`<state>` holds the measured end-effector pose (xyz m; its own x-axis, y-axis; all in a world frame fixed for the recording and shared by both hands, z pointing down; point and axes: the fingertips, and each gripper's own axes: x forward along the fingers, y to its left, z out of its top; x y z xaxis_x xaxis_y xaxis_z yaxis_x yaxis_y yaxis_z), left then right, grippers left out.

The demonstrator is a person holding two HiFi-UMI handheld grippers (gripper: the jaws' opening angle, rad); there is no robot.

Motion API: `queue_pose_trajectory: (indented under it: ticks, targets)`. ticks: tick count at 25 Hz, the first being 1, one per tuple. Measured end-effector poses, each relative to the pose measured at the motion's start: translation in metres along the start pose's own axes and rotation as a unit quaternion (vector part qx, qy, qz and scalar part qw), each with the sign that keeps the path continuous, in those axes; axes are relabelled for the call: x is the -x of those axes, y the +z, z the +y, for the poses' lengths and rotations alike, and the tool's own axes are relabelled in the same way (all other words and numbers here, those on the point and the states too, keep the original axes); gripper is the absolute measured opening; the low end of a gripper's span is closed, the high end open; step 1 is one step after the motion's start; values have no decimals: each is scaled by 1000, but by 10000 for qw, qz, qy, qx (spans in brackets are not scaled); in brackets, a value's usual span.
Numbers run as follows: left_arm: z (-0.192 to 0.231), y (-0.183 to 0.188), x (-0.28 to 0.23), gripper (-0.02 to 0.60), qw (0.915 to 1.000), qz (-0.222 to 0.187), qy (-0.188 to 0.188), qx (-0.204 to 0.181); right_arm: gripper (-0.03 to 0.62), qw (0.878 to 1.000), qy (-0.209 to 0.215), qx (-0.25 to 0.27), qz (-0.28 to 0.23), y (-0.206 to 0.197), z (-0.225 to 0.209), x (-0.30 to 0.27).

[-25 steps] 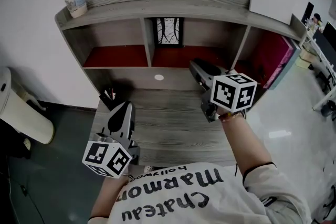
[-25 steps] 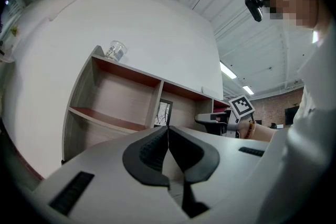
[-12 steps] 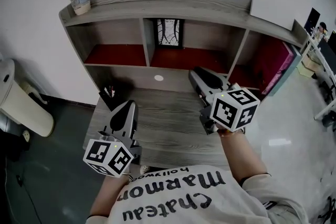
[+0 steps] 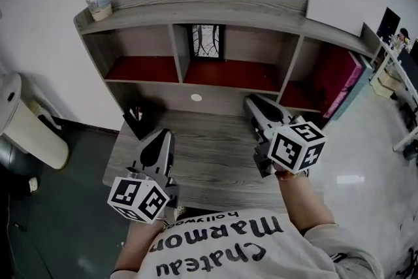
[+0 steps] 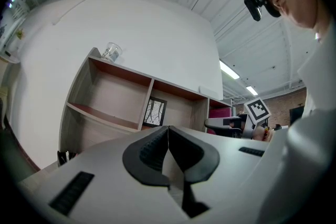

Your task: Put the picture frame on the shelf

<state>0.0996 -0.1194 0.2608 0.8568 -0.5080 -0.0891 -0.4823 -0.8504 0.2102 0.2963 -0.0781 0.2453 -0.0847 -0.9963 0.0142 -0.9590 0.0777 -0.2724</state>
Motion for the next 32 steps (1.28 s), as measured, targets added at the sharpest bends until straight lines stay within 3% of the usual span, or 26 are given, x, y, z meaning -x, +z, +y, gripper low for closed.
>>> queue_pose_trajectory:
  ticks: [32]
  targets:
    - [-27,-29,27,17,9996,153,183,137,63,9977,224,302,565,-43,11,37]
